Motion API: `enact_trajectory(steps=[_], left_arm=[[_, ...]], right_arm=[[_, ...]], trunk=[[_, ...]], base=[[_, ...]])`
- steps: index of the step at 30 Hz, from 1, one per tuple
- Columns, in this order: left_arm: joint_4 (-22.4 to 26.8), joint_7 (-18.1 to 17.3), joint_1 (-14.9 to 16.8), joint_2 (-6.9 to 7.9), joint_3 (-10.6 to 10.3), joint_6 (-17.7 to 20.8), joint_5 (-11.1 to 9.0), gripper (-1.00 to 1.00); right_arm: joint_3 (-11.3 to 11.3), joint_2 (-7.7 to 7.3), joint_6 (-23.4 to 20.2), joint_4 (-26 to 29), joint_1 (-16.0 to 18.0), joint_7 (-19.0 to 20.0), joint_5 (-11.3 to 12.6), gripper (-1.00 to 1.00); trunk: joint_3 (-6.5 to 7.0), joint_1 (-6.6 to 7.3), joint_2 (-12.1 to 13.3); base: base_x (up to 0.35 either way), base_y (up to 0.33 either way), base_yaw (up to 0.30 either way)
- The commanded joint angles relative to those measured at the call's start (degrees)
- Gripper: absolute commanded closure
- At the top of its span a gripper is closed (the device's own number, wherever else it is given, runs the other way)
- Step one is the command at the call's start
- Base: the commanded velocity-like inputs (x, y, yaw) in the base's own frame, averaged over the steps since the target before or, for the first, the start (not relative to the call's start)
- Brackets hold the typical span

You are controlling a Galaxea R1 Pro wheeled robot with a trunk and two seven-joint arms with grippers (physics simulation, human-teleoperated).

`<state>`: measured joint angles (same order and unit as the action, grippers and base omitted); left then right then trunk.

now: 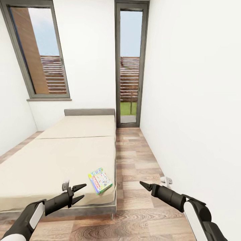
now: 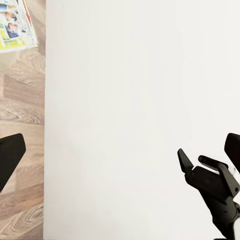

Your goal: Put all the toys in the child's room - the three board games (two on the bed and one on the table), the two jigsaw puzzles on the table, and the tennis ball on the table - inside the toy box on the table in the child's room.

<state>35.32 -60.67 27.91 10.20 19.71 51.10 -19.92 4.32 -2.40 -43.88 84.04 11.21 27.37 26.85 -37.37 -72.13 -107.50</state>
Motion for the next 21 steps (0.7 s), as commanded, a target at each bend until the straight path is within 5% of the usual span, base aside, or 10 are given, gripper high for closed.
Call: enact_trajectory(steps=[1,21], left_arm=[[-0.26,-0.12,0.04,-0.08,0.08,0.16,-0.07,-1.0],[-1.38,-0.52,0.04,0.13,0.22,-0.48,0.03,-1.0]], right_arm=[[0.1,0.01,-0.37,0.0,0.04,0.11,0.1,-1.0],[0.61,-0.97,-0.42,-0.34,-0.04,0.13,0.06,-1.0]], trunk=[[-0.24,-0.22,-0.44],[-3.83,-4.61,-8.47]], base=[[0.0,0.0,0.0],[0.0,0.0,0.0]])
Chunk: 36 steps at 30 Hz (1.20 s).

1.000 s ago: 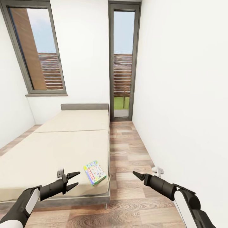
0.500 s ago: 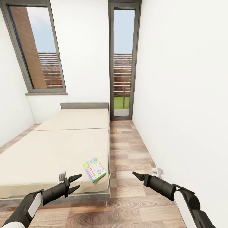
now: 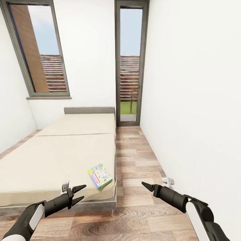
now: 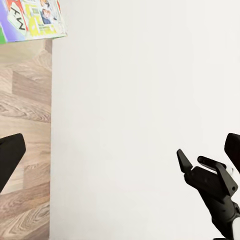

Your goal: Put all the toys in the child's room - the three board games (two on the bed and one on the table), the two jigsaw puzzles on the table, and the tennis ball on the table - inside the toy box on the table in the child's room.

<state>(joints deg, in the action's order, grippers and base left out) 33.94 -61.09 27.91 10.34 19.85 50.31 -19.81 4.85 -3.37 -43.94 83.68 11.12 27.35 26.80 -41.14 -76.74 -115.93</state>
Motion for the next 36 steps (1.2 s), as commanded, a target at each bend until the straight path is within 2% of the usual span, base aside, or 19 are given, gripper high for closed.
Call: enact_trajectory(steps=[1,12,23,36], left_arm=[[-0.01,-0.06,0.04,0.02,0.08,0.3,-0.06,-1.0],[-0.02,0.32,0.04,0.12,0.1,-2.4,0.03,-1.0],[-0.02,0.36,0.04,-0.24,0.04,-7.29,0.03,-1.0],[-0.02,0.36,0.04,-0.36,-0.07,-8.09,0.08,-1.0]], right_arm=[[0.1,0.01,-0.36,0.02,0.04,0.16,0.1,-1.0],[0.14,-0.07,-0.38,0.01,0.04,0.16,0.09,-1.0],[0.16,-0.07,-0.42,0.11,-0.04,0.16,0.11,-1.0],[0.16,-0.05,-0.44,0.1,-0.05,0.16,0.17,-1.0]], trunk=[[-0.24,-0.22,-0.44],[-2.22,-2.63,-4.85],[-4.19,-5.05,-9.27],[-6.53,-7.9,-14.48]], base=[[0.0,0.0,0.0],[0.0,0.0,0.0],[0.0,0.0,0.0],[0.0,0.0,0.0]])
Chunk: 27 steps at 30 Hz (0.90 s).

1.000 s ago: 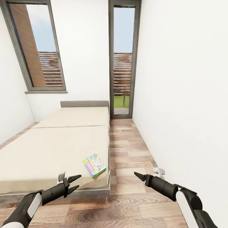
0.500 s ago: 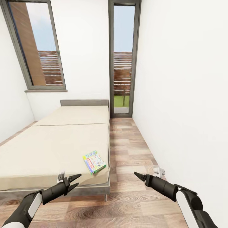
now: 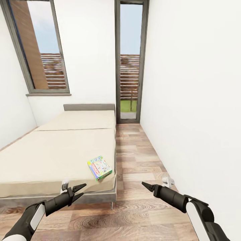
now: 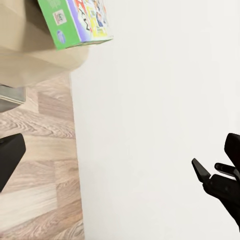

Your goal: Put all the toys in the child's room - the three board games (two on the bed and one on the table), the two jigsaw puzzles on the table, and the tennis ball on the table - inside the toy box on the table in the child's room.

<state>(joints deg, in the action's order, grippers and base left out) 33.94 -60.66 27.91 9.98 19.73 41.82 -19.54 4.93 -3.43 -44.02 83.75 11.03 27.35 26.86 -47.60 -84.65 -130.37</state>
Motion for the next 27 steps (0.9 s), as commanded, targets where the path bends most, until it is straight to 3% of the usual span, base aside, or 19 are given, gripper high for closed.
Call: enact_trajectory(steps=[1,15,27], left_arm=[[-0.02,-0.07,0.04,-0.01,0.05,0.37,-0.18,-1.0],[-0.02,-0.07,0.04,-0.05,0.03,0.36,-0.3,-1.0],[-0.02,-0.15,0.04,0.04,0.05,0.33,-0.37,-1.0]], right_arm=[[0.08,0.01,-0.36,0.04,0.04,0.16,0.11,-1.0],[0.02,0.06,-0.36,0.09,0.04,0.16,0.12,-1.0],[0.0,0.09,-0.36,0.18,0.04,0.16,0.12,-1.0]], trunk=[[-0.24,-0.21,-0.44],[-2.76,-3.29,-6.06],[-2.76,-3.29,-6.06]], base=[[0.0,0.0,0.0],[0.0,0.0,0.0],[0.0,0.0,0.0]])
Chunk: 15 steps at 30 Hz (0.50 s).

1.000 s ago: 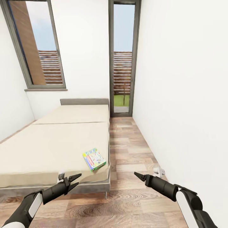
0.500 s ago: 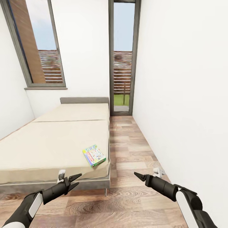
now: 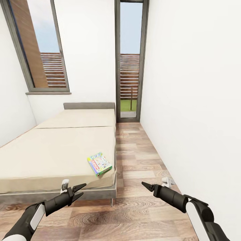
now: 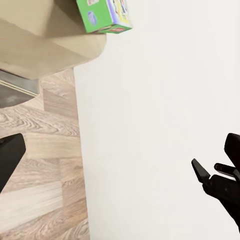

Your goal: Put all the toys in the child's room - the three board games (two on the bed and one on the table), the two jigsaw puzzles on the table, and the tennis ball on the table - inside the toy box on the table in the child's room.

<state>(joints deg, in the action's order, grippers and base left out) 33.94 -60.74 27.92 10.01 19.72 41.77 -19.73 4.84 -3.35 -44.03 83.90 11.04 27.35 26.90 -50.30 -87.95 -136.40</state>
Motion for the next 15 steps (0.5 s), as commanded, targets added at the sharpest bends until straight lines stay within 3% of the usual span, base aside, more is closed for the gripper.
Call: enact_trajectory(steps=[1,15], left_arm=[[-0.02,-0.07,0.03,0.0,0.05,0.39,-0.19,-1.0],[-0.02,-0.07,0.03,0.04,0.05,0.42,-0.2,-1.0]], right_arm=[[0.08,0.01,-0.36,0.04,0.04,0.17,0.08,-1.0],[0.05,0.01,-0.36,0.08,0.04,0.16,0.08,-1.0]], trunk=[[-0.06,0.01,-0.03],[-0.06,0.01,-0.03]], base=[[0.0,0.0,0.0],[0.028,-0.125,0.0]])
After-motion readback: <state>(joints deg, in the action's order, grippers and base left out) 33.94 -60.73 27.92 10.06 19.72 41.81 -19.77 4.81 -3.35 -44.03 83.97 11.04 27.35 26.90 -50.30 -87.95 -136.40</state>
